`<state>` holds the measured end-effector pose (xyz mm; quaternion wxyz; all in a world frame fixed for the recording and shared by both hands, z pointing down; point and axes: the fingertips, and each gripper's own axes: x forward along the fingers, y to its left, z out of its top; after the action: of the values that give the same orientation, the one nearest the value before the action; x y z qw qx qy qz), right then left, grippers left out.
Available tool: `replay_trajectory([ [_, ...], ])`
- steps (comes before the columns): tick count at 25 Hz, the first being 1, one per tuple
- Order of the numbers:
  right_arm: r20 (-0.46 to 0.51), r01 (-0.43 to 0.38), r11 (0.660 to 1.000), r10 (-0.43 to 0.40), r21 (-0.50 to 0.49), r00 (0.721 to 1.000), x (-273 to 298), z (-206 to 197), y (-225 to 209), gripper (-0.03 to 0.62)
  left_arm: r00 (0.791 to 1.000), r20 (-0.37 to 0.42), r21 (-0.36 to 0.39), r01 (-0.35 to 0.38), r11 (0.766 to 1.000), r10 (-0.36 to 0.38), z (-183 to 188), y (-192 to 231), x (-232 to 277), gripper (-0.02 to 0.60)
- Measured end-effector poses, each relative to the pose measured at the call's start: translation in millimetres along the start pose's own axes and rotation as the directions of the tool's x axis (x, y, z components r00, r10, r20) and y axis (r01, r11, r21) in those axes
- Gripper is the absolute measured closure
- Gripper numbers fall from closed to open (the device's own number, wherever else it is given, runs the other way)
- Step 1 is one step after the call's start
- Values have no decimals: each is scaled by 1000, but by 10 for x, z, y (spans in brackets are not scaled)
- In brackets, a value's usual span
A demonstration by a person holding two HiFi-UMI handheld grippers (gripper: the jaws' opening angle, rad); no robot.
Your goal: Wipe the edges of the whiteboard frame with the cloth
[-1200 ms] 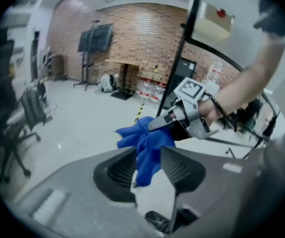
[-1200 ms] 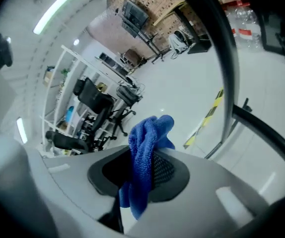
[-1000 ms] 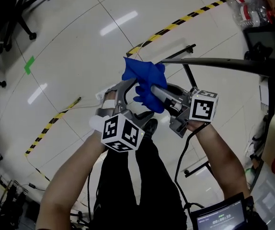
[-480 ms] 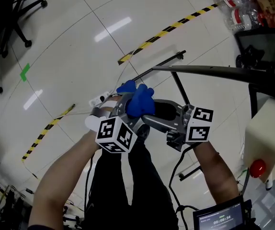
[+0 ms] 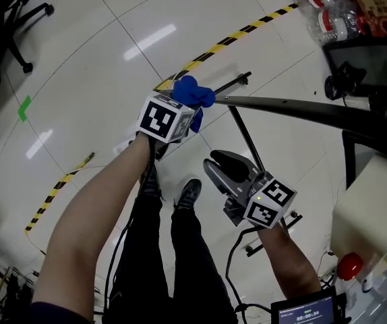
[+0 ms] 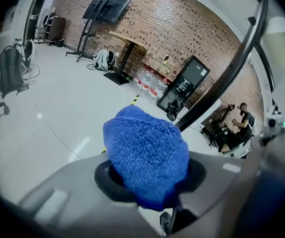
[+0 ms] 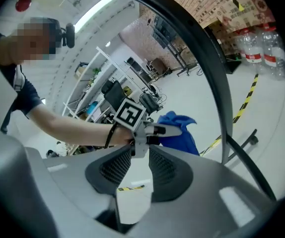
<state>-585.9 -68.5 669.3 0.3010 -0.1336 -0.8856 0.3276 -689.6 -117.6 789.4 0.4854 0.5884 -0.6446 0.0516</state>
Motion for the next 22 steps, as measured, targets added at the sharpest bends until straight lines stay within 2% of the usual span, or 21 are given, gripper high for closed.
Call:
replay_trajectory([
  [3,-36,30,999,-30,-16,999,-40,-198,-27,481,997,13,-59,78,995,-78,170,-107,378,436],
  [8,-32,97,995,-97,14,995,-192,-307,-201,494,983,-27,-87,177,980,-180,237,-343,895,437],
  [11,-29,133,991,-133,18,991,-230,-345,-314,500,972,-37,-189,220,957,-231,201,-395,1051,438],
  [13,-38,126,992,-125,28,991,-202,-384,-310,505,965,-25,-297,242,924,-260,190,-362,1102,437],
  [15,-41,102,993,-99,57,994,-162,-422,-250,508,952,12,-414,282,865,-305,208,-369,1114,437],
  [17,-33,76,993,-73,91,997,-130,-446,-181,513,935,62,-499,332,800,-349,251,-414,1090,437],
  [19,-28,60,992,-57,115,998,-109,-476,-134,517,921,97,-536,367,760,-377,289,-459,1044,437],
  [22,-39,44,991,-40,128,998,-88,-540,-67,519,902,137,-559,411,720,-409,363,-526,949,438],
])
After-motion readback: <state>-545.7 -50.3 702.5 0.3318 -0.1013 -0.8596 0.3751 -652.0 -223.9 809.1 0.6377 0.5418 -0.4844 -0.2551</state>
